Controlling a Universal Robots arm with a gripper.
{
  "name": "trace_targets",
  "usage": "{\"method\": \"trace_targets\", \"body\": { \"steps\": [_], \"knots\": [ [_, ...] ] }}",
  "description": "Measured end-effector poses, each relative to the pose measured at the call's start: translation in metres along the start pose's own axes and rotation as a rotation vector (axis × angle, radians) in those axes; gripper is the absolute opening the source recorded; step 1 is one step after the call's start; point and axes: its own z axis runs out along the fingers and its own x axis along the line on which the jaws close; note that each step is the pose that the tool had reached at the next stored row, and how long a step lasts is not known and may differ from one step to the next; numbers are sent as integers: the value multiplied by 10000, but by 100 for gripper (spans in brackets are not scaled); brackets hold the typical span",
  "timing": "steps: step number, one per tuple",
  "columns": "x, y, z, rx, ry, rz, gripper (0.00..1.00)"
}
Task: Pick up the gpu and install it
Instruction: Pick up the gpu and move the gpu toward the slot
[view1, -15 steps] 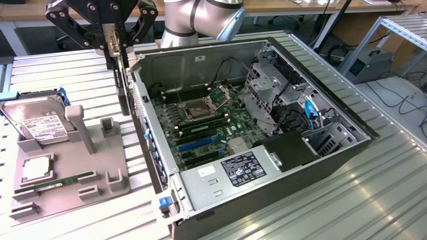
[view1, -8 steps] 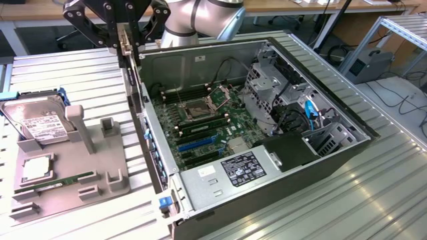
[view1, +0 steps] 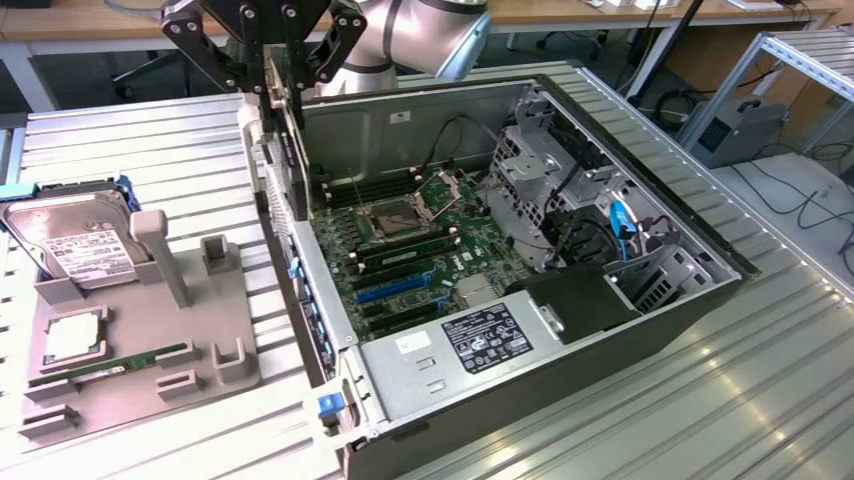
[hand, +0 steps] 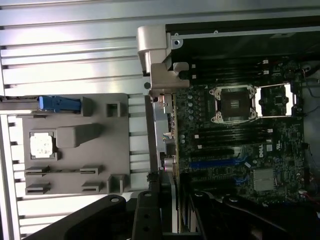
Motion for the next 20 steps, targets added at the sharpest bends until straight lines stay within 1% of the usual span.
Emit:
{"method": "trace_targets", "body": {
  "steps": [20],
  "knots": [
    [-130, 9, 10, 1, 0, 0, 27]
  ]
}}
